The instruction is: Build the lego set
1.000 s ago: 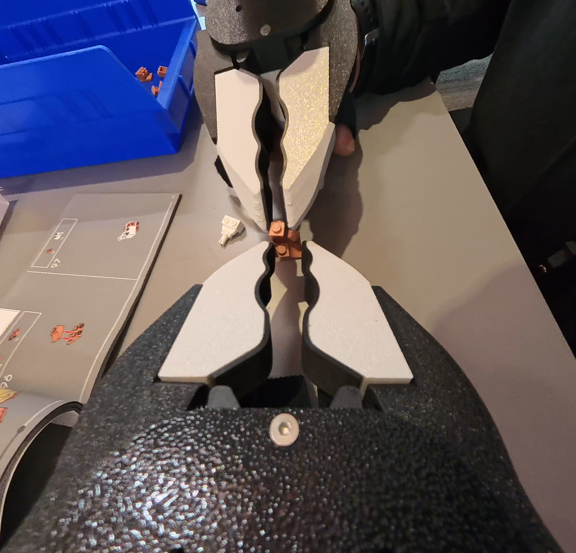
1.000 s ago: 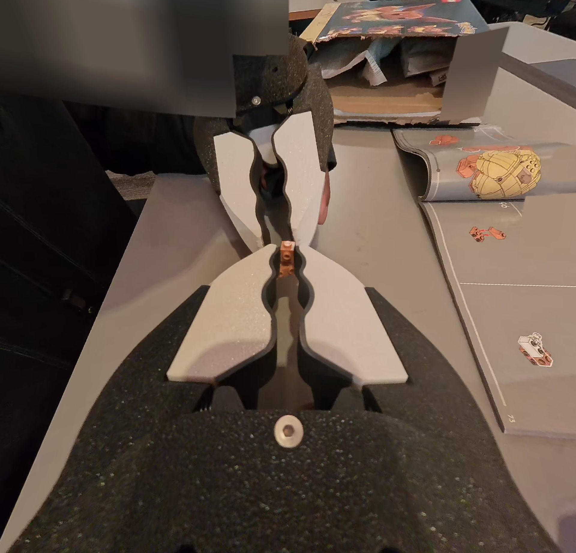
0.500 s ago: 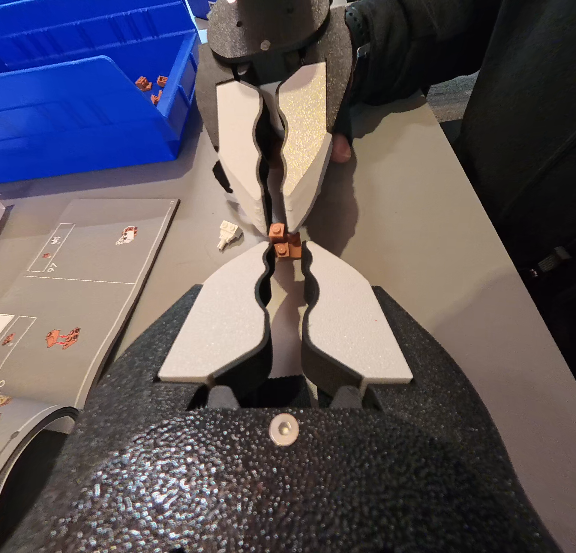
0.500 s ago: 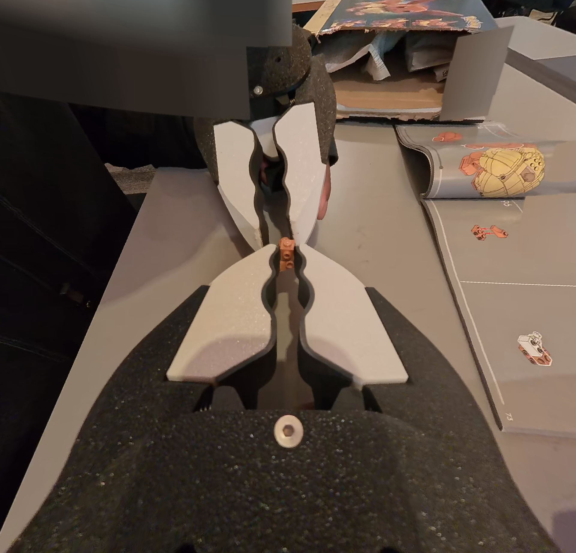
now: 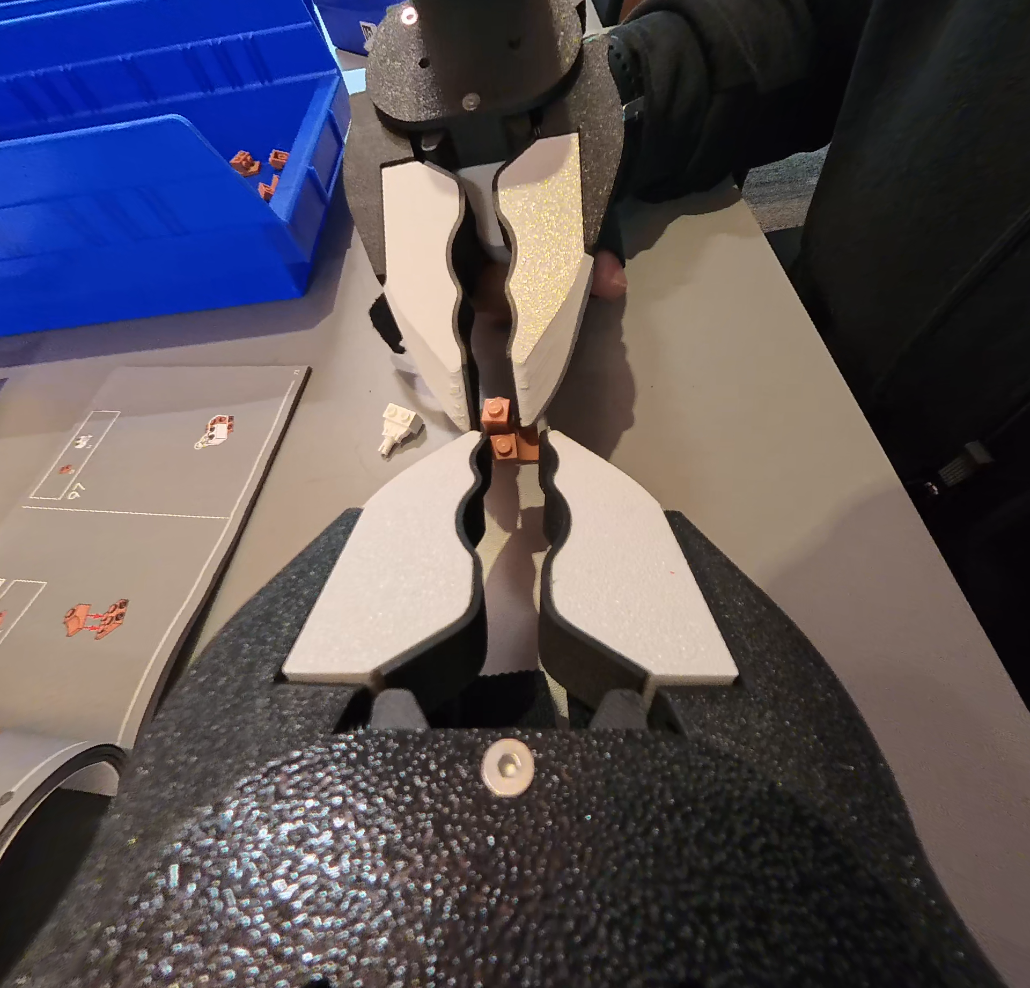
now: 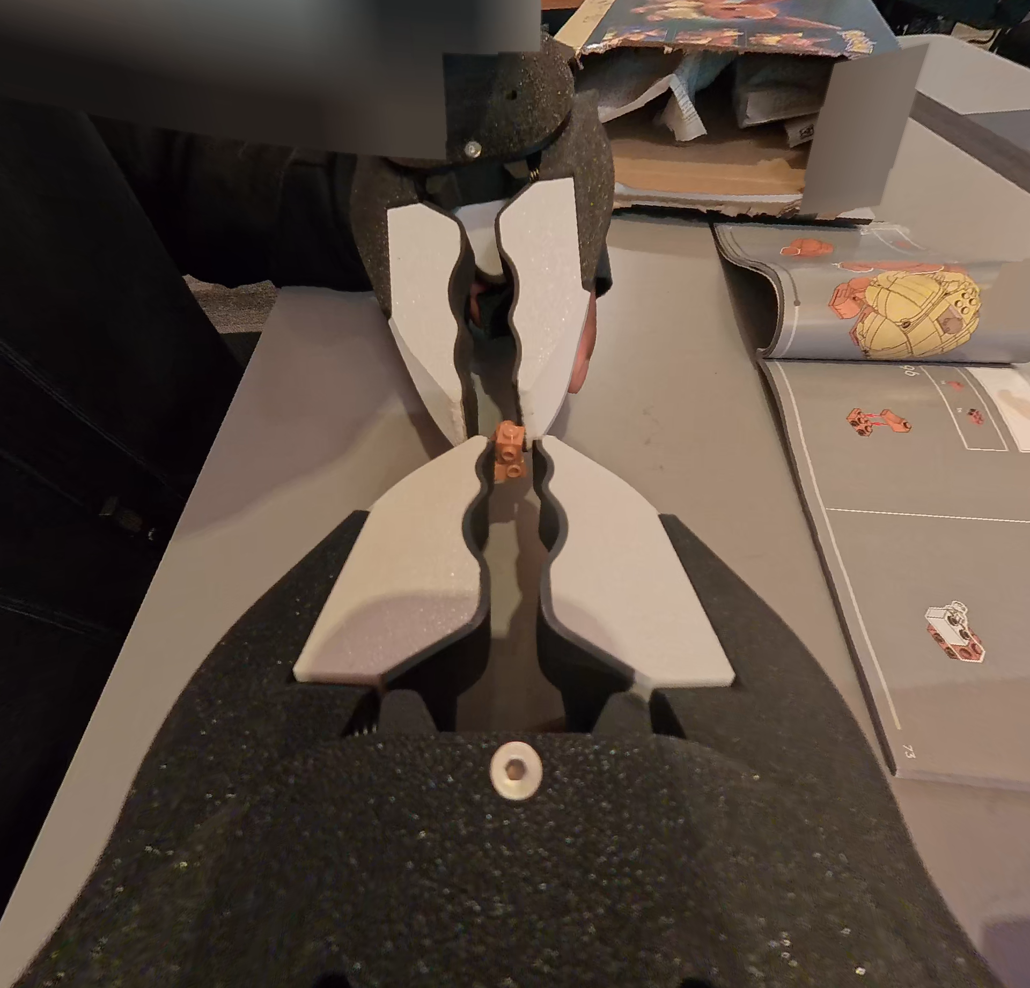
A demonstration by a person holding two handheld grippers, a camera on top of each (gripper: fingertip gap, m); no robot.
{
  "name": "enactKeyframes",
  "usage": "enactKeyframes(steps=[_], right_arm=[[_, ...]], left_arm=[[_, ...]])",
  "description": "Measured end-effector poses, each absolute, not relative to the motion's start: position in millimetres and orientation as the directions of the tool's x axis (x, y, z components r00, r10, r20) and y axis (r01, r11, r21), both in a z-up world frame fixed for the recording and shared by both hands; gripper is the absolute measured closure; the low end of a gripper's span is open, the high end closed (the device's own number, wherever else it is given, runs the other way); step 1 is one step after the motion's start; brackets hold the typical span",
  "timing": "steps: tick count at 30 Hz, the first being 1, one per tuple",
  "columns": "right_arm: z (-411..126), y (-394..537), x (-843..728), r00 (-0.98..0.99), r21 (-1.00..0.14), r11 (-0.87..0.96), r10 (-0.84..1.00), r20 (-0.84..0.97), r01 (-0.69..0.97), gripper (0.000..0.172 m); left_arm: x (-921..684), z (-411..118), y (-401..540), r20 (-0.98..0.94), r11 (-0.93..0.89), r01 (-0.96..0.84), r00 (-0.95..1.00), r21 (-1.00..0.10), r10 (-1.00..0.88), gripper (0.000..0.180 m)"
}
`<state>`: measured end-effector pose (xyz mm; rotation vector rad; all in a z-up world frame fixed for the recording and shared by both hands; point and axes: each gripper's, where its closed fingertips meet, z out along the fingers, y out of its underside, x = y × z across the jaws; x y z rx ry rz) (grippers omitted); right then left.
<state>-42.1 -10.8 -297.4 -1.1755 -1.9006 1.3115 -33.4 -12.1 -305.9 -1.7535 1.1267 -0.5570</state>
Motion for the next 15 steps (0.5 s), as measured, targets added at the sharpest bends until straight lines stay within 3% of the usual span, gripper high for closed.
enactKeyframes(steps=[9,15], right_arm=[[-296.8,-11.0,-40.6,-0.474,-0.925,0.168,0.881,-0.015,0.341,0.152],[-294.2,-6.4,-35.1,-0.484,-0.913,0.301,0.864,0.138,0.277,0.14]], left_arm=[[-34.7,-305.1,-12.1,-0.09,-0.139,-0.426,0.475,-0.894,-0.875,0.165],[-39.8,-306.8,-10.8,-0.054,-0.181,-0.418,0.492,-0.89,-0.869,0.165]])
